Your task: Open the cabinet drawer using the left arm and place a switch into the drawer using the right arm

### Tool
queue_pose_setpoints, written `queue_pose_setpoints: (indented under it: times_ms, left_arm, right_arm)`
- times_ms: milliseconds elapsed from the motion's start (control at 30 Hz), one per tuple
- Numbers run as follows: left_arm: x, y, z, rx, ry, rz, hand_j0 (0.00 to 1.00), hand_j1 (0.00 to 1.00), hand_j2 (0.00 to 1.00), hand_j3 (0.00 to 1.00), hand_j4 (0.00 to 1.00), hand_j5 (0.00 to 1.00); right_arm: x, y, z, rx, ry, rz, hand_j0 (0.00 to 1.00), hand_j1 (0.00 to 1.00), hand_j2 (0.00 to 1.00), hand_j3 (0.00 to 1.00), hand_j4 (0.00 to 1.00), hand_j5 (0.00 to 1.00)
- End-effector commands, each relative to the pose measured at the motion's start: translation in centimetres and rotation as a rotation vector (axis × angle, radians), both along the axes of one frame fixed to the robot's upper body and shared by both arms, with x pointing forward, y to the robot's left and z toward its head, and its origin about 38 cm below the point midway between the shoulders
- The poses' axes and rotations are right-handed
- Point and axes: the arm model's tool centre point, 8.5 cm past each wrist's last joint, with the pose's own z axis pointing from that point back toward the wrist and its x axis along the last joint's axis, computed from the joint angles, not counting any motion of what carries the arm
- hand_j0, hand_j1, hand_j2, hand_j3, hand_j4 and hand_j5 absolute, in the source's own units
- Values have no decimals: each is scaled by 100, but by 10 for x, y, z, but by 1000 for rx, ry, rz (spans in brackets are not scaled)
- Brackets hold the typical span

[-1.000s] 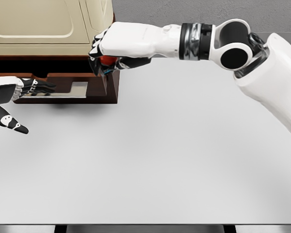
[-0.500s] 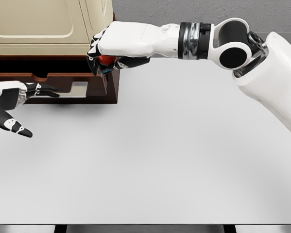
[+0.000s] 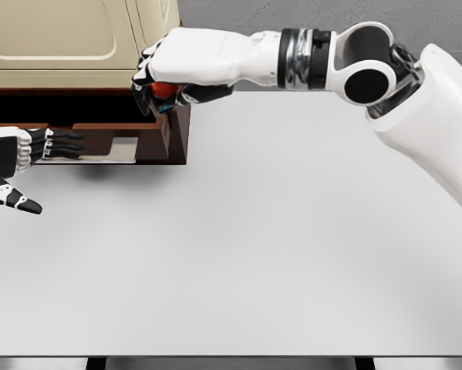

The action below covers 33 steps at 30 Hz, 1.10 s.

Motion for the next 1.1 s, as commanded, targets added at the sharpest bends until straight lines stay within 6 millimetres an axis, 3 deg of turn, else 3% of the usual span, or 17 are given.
queue_pose_setpoints:
  times_ms: [0,433,1067]
  left_arm:
    - [-7,13,-39,240,9,-37,100,100,100,100,100,100]
    - [-7,11,-42,213,63,-14,100,100,100,100,100,100]
    - [-15,14,-58,198,172,18,100,100,100,100,100,100]
  right_arm:
    - [-1,9,-3,2,16,4,43,43,43,43,43,43]
    - [11,40,-7,-18,62,-4,43,43,43,43,43,43]
    - [30,57,-21,-43,113,-31,42,42,42,42,42,42]
